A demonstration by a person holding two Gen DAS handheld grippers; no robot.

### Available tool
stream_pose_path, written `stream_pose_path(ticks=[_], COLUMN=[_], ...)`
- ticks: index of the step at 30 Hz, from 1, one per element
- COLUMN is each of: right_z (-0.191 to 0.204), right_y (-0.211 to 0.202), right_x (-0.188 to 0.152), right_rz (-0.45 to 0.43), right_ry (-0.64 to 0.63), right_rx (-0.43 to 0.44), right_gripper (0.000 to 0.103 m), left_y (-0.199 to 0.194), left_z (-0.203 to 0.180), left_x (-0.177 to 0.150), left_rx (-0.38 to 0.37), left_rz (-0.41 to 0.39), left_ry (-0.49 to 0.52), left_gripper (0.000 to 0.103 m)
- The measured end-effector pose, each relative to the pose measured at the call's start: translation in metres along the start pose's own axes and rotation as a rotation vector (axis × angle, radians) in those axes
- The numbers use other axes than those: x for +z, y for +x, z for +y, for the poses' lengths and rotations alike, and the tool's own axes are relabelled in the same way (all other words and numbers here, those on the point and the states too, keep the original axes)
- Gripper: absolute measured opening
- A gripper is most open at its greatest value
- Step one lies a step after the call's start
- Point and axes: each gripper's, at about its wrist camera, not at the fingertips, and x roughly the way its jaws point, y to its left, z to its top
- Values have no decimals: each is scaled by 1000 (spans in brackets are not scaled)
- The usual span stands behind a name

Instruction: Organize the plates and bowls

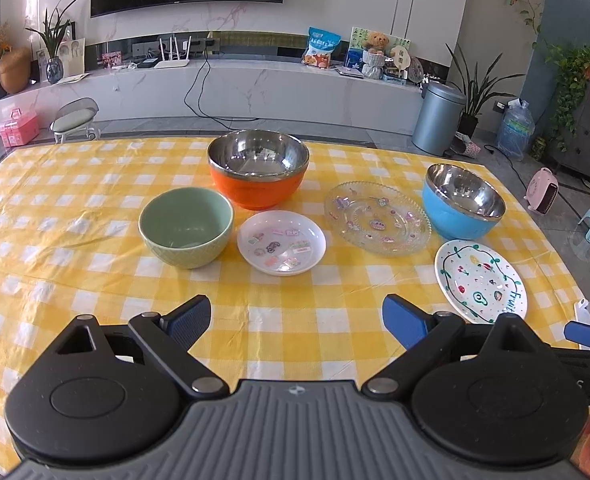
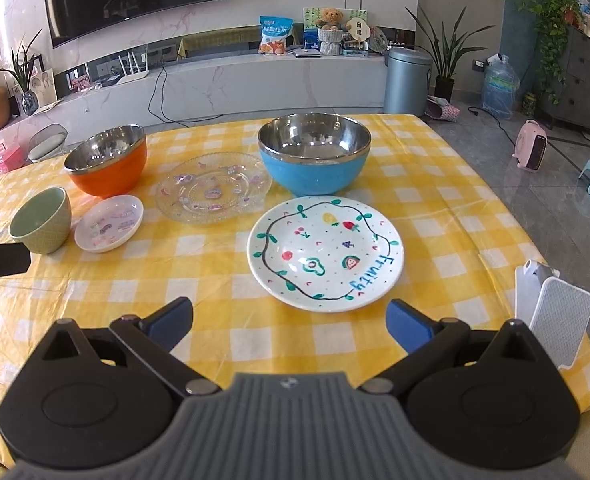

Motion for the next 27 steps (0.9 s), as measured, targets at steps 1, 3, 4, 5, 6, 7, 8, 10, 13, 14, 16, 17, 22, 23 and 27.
stream_pose_path(ticks=[1, 3, 4, 5, 6, 7, 8, 10, 13, 14, 16, 17, 22, 23, 27], right_z=[0, 1, 1, 1, 1, 1, 0, -4, -18, -25, -37, -42, -61, -66, -91], right_y=[0, 0, 0, 0, 0, 0, 0, 0, -2, -1, 6, 11, 33, 38, 52], right_x=[0, 0, 0, 0, 0, 0, 0, 2, 7, 9, 15, 19, 36, 38, 41], right_rz=[1, 1, 3, 4, 5, 5, 5, 4, -14, -20, -13, -7, -5, -12, -52], right_ry=[-2, -4, -5, -5, -4, -2, 4, 31, 106, 138, 182, 184, 168, 166, 173], right_rx=[0, -1, -1, -2, -3, -2, 2, 17, 25, 31, 57, 54, -1, -2, -18], right_gripper=[101, 101, 101, 101, 101, 101, 101, 100, 97, 97, 89, 86, 68, 65, 41], left_y=[1, 2, 3, 4, 5, 6, 7, 9, 12, 12, 14, 15, 35, 39, 58], left_z=[1, 2, 2, 3, 4, 6, 6, 6, 1, -3, -13, -19, -40, -45, -73], left_x=[0, 0, -1, -1, -2, -3, -3, -2, 2, 4, 9, 12, 25, 27, 29], left_rx=[-1, -7, -13, -20, -31, -46, -66, -109, -153, -156, -150, -154, -176, -181, -147], left_rz=[2, 7, 9, 10, 12, 13, 16, 35, 55, 52, 49, 50, 72, 61, 28], left_ry=[-4, -10, -11, -13, -19, -24, -28, -40, -58, -53, -30, -21, -47, -52, 43], left_gripper=[103, 103, 103, 103, 103, 103, 103, 101, 95, 92, 85, 79, 54, 49, 28])
